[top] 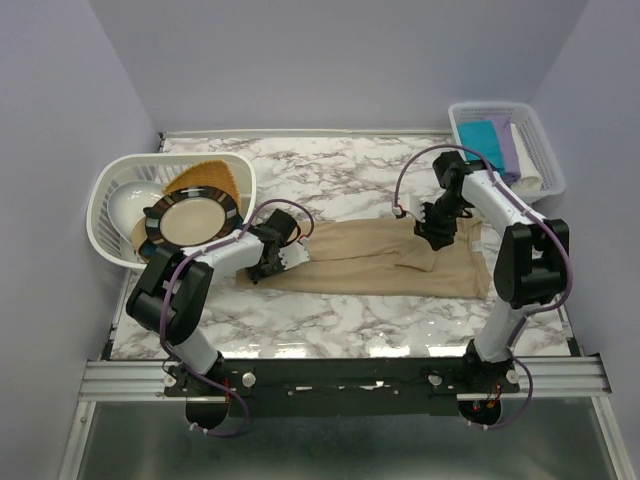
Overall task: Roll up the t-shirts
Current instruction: Fold the T-shirt at the center of the board.
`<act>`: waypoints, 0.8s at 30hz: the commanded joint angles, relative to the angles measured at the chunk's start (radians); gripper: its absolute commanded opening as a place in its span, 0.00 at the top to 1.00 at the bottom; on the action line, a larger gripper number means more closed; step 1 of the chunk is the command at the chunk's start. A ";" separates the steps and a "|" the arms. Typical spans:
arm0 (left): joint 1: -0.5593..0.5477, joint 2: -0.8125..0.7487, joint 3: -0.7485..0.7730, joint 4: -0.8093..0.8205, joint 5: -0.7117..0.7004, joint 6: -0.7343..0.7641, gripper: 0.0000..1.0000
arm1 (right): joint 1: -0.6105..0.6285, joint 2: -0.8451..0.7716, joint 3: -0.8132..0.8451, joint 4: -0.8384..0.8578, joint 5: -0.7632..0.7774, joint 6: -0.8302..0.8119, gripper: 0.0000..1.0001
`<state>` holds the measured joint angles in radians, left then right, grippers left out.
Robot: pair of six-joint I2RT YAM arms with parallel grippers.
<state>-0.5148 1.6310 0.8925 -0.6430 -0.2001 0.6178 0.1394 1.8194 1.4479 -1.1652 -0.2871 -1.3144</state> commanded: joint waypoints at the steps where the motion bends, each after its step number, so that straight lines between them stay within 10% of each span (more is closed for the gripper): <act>1: 0.007 0.076 -0.041 0.062 0.099 -0.030 1.00 | 0.052 0.001 -0.072 0.050 -0.023 -0.026 0.48; 24: 0.007 0.090 -0.027 0.062 0.094 -0.035 1.00 | 0.117 -0.040 -0.294 0.208 0.055 -0.114 0.48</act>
<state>-0.5148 1.6421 0.9043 -0.6544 -0.2020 0.6041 0.2478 1.8137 1.1976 -1.0206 -0.2657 -1.4017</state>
